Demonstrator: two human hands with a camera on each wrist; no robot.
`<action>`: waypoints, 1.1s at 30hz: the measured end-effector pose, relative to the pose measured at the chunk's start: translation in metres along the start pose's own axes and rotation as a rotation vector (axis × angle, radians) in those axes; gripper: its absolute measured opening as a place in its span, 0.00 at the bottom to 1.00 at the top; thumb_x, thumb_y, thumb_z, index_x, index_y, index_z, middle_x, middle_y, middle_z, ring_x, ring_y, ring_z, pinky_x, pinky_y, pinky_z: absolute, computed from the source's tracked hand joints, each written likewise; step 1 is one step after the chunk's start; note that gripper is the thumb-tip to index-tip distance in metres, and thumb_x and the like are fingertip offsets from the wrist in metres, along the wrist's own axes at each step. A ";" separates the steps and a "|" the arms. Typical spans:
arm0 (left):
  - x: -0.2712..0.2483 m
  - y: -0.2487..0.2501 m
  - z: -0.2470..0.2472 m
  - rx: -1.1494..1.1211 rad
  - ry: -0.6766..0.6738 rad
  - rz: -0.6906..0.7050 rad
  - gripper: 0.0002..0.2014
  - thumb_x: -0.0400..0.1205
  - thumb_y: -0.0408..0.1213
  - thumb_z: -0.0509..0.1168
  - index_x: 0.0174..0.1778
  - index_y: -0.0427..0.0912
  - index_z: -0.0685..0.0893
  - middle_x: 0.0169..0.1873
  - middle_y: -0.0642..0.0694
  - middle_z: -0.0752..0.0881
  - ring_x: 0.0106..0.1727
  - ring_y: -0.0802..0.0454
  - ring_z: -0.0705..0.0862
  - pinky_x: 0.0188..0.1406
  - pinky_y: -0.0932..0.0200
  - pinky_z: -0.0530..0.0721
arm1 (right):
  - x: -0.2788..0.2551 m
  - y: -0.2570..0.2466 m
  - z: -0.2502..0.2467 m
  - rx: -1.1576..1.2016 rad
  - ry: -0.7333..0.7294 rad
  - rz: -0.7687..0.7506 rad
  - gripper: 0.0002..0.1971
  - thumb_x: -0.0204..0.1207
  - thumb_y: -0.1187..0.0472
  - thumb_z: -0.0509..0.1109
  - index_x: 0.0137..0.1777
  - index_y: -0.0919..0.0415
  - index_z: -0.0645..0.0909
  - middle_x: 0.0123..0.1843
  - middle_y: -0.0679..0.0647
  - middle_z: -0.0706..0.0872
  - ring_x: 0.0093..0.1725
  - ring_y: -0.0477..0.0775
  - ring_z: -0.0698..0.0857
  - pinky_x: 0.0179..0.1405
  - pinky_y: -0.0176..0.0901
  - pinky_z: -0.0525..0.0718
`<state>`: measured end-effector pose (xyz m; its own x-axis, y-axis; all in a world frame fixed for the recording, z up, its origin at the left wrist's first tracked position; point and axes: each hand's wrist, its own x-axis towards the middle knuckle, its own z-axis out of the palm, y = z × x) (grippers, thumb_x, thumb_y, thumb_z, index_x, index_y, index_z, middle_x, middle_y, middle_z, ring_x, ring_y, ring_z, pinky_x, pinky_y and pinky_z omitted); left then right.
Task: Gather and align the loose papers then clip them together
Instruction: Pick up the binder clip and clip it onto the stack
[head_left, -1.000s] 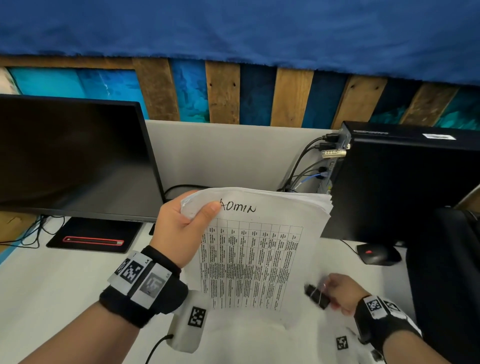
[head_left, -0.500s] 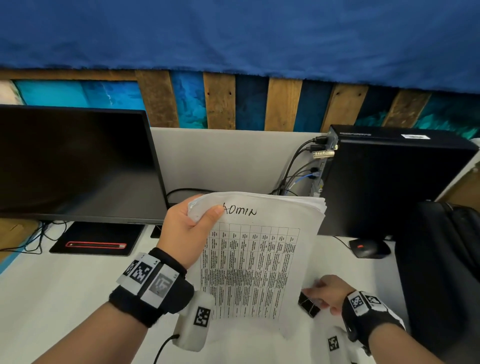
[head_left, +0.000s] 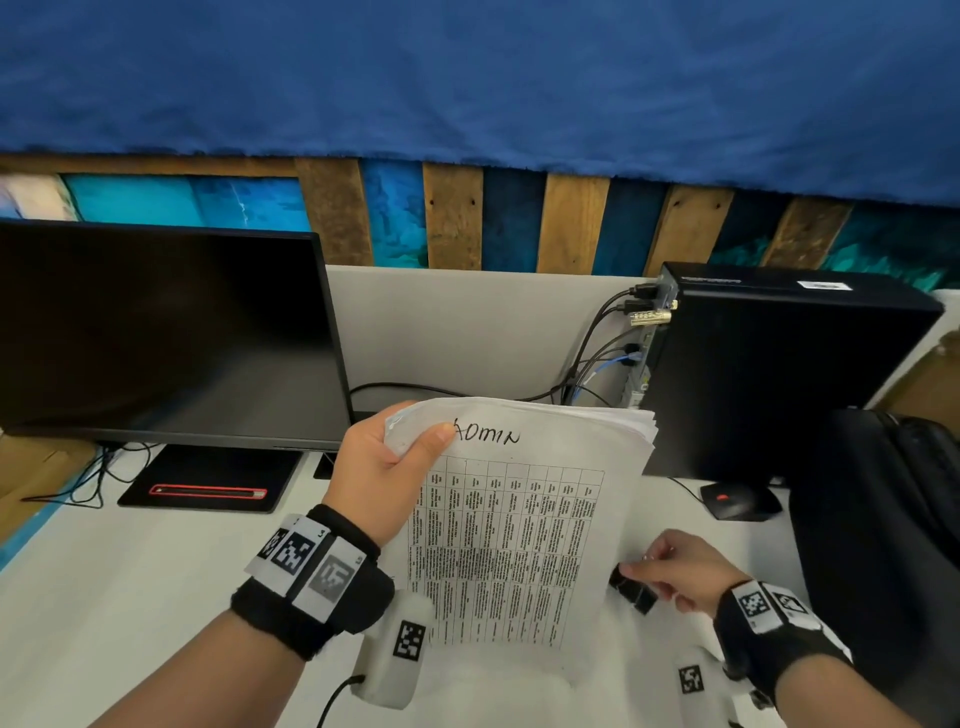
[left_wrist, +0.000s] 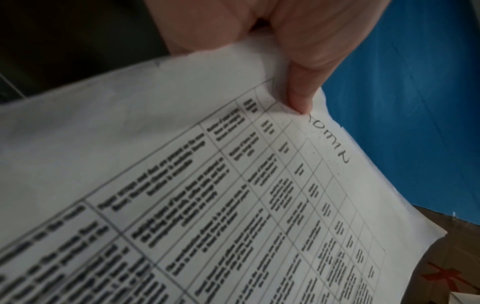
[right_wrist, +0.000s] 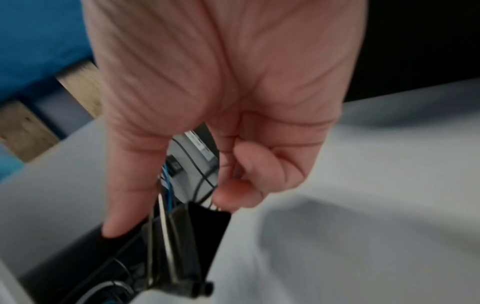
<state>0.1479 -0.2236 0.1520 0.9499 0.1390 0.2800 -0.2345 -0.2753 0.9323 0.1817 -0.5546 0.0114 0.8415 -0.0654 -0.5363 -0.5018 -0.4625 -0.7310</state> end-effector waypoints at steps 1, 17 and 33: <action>-0.001 0.000 0.000 -0.001 0.000 -0.001 0.08 0.79 0.36 0.68 0.52 0.45 0.89 0.43 0.54 0.92 0.47 0.61 0.89 0.46 0.66 0.86 | -0.003 -0.007 -0.003 0.016 0.014 -0.031 0.23 0.56 0.57 0.85 0.38 0.62 0.72 0.23 0.58 0.79 0.25 0.54 0.70 0.19 0.38 0.62; -0.003 0.006 -0.007 -0.015 -0.038 -0.016 0.08 0.79 0.37 0.68 0.52 0.48 0.88 0.43 0.53 0.92 0.45 0.60 0.90 0.44 0.64 0.86 | -0.106 -0.186 -0.058 0.158 0.240 -0.632 0.27 0.45 0.56 0.83 0.41 0.60 0.73 0.41 0.68 0.87 0.35 0.55 0.83 0.19 0.35 0.75; 0.000 0.008 0.002 0.055 -0.062 0.131 0.10 0.79 0.37 0.68 0.44 0.61 0.86 0.38 0.68 0.90 0.42 0.68 0.87 0.39 0.77 0.80 | -0.142 -0.257 0.015 -0.123 0.028 -0.802 0.21 0.55 0.65 0.86 0.41 0.67 0.78 0.42 0.73 0.89 0.39 0.71 0.90 0.43 0.64 0.89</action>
<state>0.1459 -0.2282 0.1593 0.9233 0.0399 0.3821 -0.3472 -0.3394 0.8742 0.1884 -0.4127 0.2692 0.9413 0.3056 0.1434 0.2805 -0.4716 -0.8360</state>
